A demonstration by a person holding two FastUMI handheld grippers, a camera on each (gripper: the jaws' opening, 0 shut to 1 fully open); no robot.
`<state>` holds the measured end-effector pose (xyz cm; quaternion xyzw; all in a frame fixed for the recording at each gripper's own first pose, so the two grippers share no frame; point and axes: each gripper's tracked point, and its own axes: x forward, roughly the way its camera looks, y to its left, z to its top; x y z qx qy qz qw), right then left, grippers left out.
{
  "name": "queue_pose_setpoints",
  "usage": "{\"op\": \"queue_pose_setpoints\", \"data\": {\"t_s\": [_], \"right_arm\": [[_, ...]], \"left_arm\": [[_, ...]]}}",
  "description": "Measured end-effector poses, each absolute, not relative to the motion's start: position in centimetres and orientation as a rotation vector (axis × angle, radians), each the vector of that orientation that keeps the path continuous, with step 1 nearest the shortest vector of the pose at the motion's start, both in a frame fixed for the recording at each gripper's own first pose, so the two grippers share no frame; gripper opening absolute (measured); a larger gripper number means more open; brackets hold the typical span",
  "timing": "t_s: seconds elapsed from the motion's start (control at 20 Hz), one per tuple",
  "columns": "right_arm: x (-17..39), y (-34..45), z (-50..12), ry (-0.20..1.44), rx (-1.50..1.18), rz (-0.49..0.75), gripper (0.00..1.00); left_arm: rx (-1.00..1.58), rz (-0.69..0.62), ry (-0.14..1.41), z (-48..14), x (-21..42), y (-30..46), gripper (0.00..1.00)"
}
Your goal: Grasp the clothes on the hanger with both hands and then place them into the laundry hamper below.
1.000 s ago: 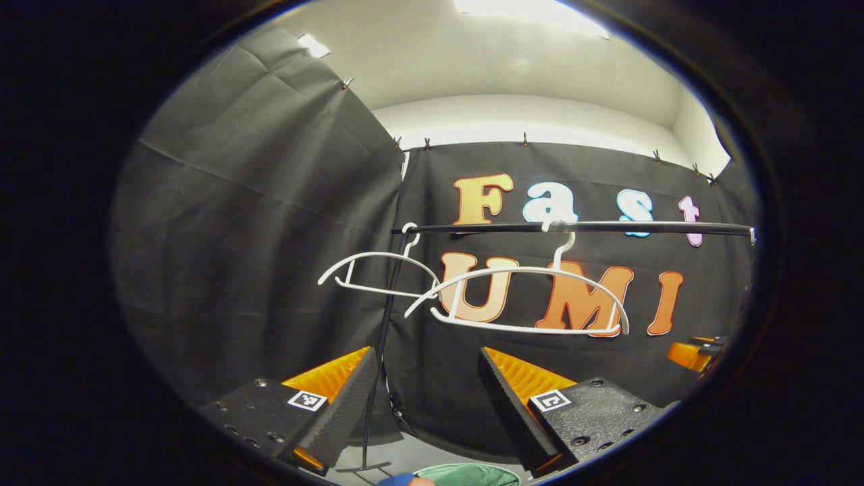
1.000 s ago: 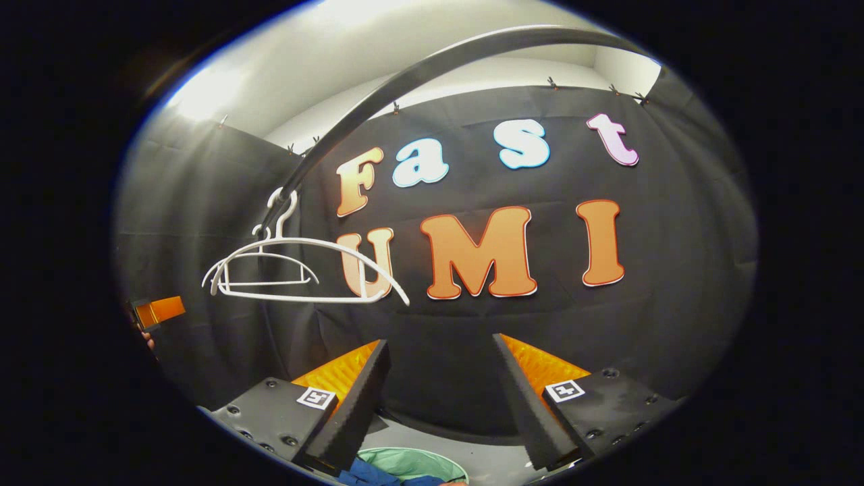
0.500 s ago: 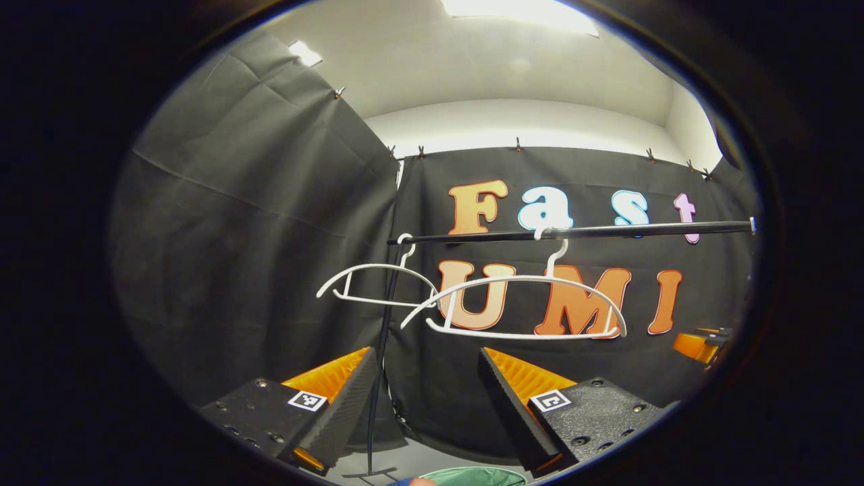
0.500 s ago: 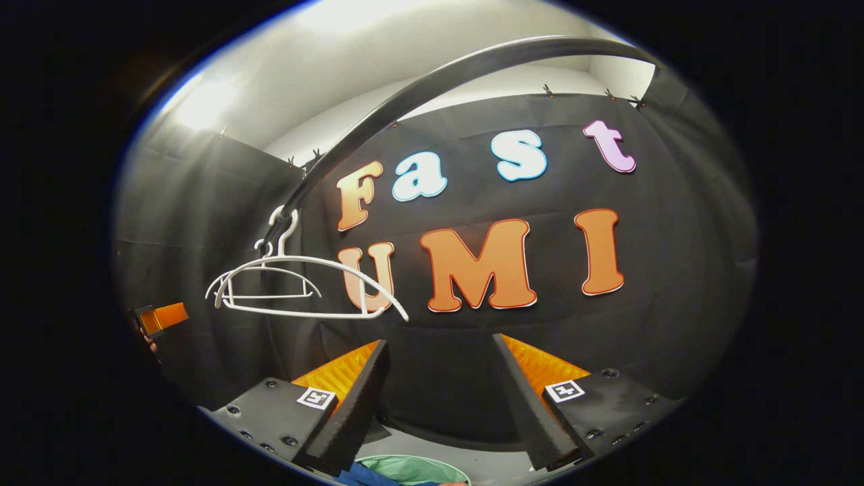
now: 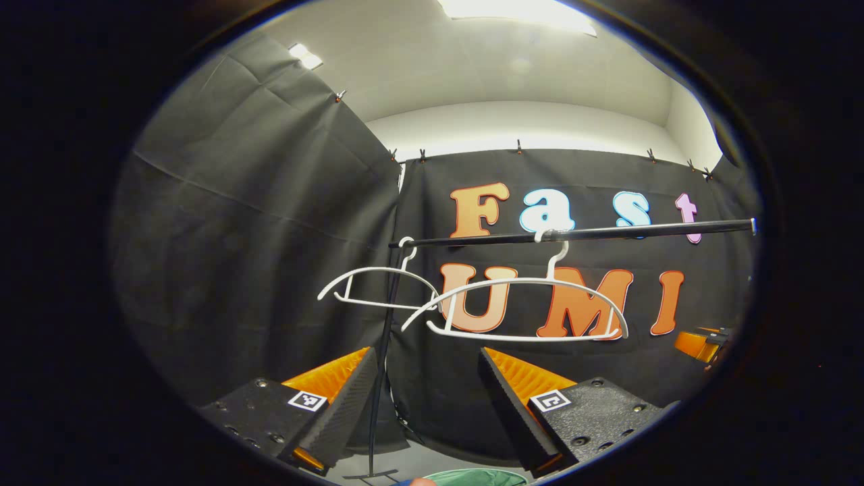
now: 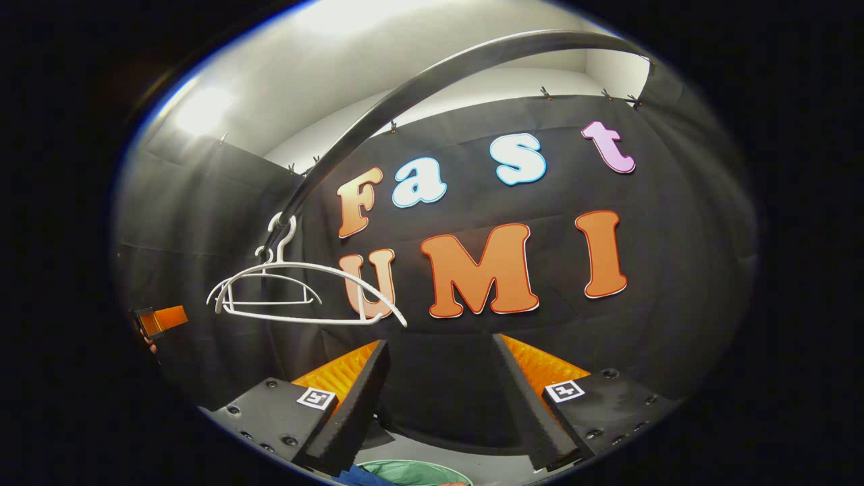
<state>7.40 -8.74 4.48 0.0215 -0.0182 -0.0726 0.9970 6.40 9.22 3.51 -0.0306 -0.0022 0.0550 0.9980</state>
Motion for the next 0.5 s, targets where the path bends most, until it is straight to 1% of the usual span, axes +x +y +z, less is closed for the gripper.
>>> {"op": "queue_pose_setpoints", "data": {"t_s": [0.1, 0.15, 0.2, 0.25, 0.5], "right_arm": [[7.6, -8.7, 4.1, -0.028, 0.046, -0.142, 0.97], [7.8, -8.7, 4.2, -0.025, 0.047, -0.141, 1.0], [8.0, -8.7, 4.1, -0.024, 0.047, -0.14, 1.0], [8.1, -8.6, 4.1, -0.024, 0.046, -0.138, 0.98], [8.5, -8.1, 4.0, -0.022, 0.044, -0.125, 0.98]], "left_arm": [[-0.07, 0.109, 0.0, 3.2, 6.6, 9.3, 0.91], [-0.069, 0.113, 0.005, 3.1, 6.8, 9.4, 0.91], [-0.067, 0.117, 0.009, 2.8, 6.9, 9.5, 0.91], [-0.065, 0.116, 0.011, 2.8, 6.8, 9.5, 0.91], [-0.059, 0.121, 0.019, 2.3, 7.0, 9.3, 0.91]]}}
